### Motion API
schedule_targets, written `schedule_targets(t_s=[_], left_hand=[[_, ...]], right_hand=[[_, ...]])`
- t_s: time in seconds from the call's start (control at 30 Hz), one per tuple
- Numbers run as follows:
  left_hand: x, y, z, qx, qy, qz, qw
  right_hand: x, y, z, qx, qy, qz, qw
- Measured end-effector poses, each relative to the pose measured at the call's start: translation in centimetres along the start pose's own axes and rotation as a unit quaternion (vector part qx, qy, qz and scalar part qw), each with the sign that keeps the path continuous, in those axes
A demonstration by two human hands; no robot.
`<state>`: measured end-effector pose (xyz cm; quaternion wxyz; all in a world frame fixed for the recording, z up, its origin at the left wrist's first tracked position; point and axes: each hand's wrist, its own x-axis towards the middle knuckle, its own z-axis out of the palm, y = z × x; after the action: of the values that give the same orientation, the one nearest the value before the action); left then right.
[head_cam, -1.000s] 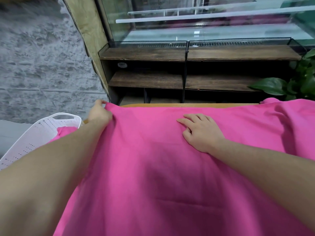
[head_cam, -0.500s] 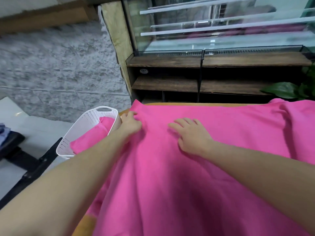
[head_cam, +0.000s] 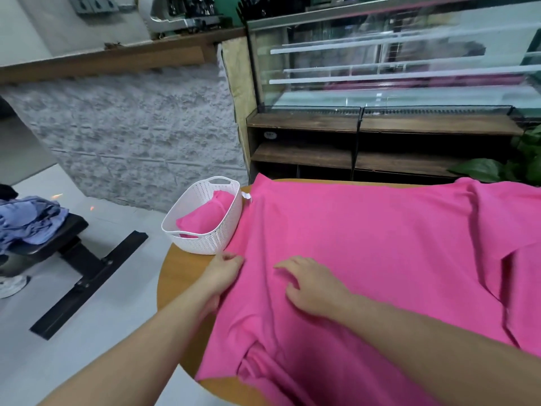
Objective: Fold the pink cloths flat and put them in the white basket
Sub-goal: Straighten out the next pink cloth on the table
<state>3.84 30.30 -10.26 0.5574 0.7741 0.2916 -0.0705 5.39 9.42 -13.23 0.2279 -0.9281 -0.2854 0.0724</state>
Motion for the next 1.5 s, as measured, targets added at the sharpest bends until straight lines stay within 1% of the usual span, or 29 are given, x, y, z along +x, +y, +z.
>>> schedule_targets(t_s=[0.03,0.1,0.17,0.23,0.27,0.33,0.37,0.43,0.47,0.53,0.6,0.67,0.73,0.83,0.9,0.97,1.13,1.23,1.3,1.4,1.5], left_hand=[[-0.9,-0.4,-0.6,-0.008,-0.038,-0.041,0.998],[-1.8,-1.2,-1.6,-0.009,-0.079,-0.097,0.992],[-2.3,-1.7,-2.7,-0.002,-0.084,-0.119,0.989],[-2.8,-2.0,-3.6,-0.005,-0.068,-0.124,0.99],[-3.0,-2.0,-4.0,-0.016,-0.055,-0.119,0.991],[-3.2,-2.2,-4.5,-0.06,-0.016,-0.074,0.995],[-3.0,-2.4,-4.7,-0.079,0.022,-0.043,0.996],[-2.7,-2.9,-4.9,-0.065,0.101,0.01,0.993],[-2.7,-3.0,-5.0,-0.056,0.126,0.03,0.99],[-2.9,-3.2,-4.7,-0.073,0.131,0.039,0.988],[-2.9,-3.4,-4.6,-0.108,0.099,0.023,0.989],[-3.3,-3.0,-4.6,-0.122,0.039,-0.008,0.992],[-3.7,-2.7,-5.0,-0.104,-0.026,-0.042,0.993],[-4.7,-2.6,-5.9,-0.056,-0.103,-0.08,0.99],[-5.4,-3.0,-6.9,-0.042,-0.157,-0.094,0.982],[-6.2,-3.8,-8.0,-0.024,-0.191,-0.09,0.977],[-7.9,-5.4,-10.1,-0.016,-0.226,-0.065,0.972],[-8.6,-6.2,-10.8,0.016,-0.236,-0.009,0.972],[-8.8,-6.6,-11.3,0.01,-0.222,0.016,0.975],[-8.8,-7.2,-12.3,-0.006,-0.192,0.009,0.981],[-8.8,-8.0,-13.2,0.008,-0.155,0.012,0.988]], right_hand=[[-0.6,-0.4,0.4,-0.005,-0.004,0.006,1.0],[-2.0,-1.0,1.1,-0.036,-0.015,0.026,0.999],[-3.1,-1.5,2.0,-0.077,-0.026,0.056,0.995],[-3.9,-1.8,2.7,-0.094,-0.041,0.087,0.991],[-4.2,-1.8,2.9,-0.094,-0.049,0.095,0.99],[-4.5,-1.9,3.3,-0.102,-0.052,0.097,0.989],[-4.6,-1.9,3.5,-0.106,-0.048,0.094,0.989],[-4.9,-1.9,3.8,-0.123,-0.042,0.088,0.988],[-4.9,-1.8,4.0,-0.132,-0.038,0.087,0.987],[-5.1,-1.9,4.2,-0.142,-0.031,0.086,0.986],[-5.1,-2.0,4.2,-0.145,-0.032,0.088,0.985],[-5.0,-2.1,4.1,-0.144,-0.031,0.09,0.985],[-5.1,-2.2,3.9,-0.146,-0.031,0.091,0.985],[-5.2,-1.9,3.8,-0.147,-0.021,0.089,0.985],[-5.1,-1.8,3.8,-0.146,-0.019,0.089,0.985],[-5.1,-1.9,3.9,-0.144,-0.018,0.09,0.985],[-5.1,-2.1,3.8,-0.145,-0.028,0.098,0.984],[-5.3,-2.3,3.8,-0.149,-0.036,0.105,0.982],[-5.4,-2.6,3.9,-0.16,-0.043,0.113,0.98],[-5.3,-3.3,3.7,-0.195,-0.054,0.128,0.971],[-5.3,-3.9,3.6,-0.221,-0.067,0.141,0.963]])
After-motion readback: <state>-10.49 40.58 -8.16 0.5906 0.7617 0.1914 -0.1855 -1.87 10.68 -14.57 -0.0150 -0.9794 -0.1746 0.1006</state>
